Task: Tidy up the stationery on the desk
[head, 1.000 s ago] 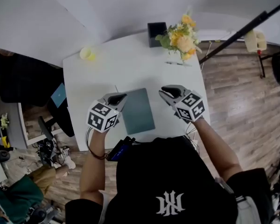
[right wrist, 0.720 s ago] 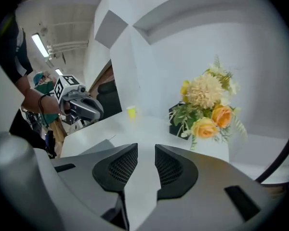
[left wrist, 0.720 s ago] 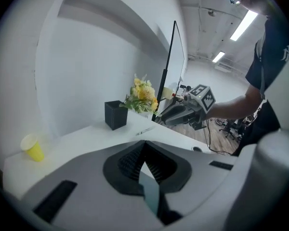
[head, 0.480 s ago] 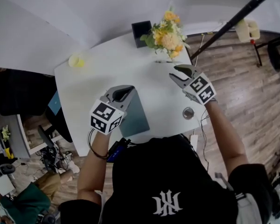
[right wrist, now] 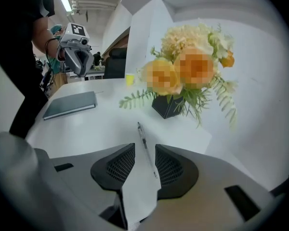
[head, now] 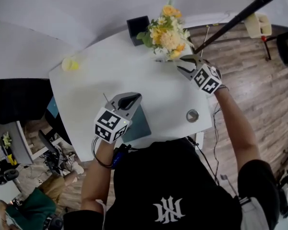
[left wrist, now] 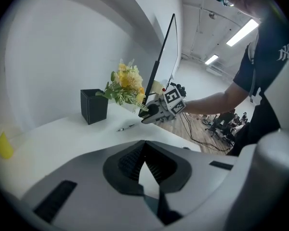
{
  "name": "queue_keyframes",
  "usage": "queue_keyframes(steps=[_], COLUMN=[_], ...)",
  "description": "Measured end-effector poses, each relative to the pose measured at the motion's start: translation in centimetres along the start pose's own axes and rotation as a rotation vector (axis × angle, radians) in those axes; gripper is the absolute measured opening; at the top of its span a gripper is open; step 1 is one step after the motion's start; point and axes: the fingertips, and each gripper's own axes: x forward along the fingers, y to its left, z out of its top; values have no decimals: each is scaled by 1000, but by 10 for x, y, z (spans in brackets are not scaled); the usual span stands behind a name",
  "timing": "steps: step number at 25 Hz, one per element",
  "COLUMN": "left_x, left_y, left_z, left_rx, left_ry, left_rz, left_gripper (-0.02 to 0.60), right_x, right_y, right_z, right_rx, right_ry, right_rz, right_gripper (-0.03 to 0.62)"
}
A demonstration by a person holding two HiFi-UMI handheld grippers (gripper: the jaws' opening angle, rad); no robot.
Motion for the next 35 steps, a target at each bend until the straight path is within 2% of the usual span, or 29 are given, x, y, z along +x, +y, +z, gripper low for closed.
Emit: queue_keyframes(steps=[7,12,21,35], left_x=[3,8,5,-15], left_y=[11,19,40,35], left_z=[-13,-20,-23,-16], left_rx=[-58,-77,-108,-104], left_ry=[22,42,50,-7], left_rz=[2,1,32,59], left_gripper=[2,2,2,2], right_x=[25,35,39,12], right_y=[-10,-8,-2,21], right_z=[-10,-14,-22,-9], right_rx=[-21,30,-40,-46], right_ry=[31,22,48,27], right_rz=[45,69,125,104], right_gripper=[129,106,73,70])
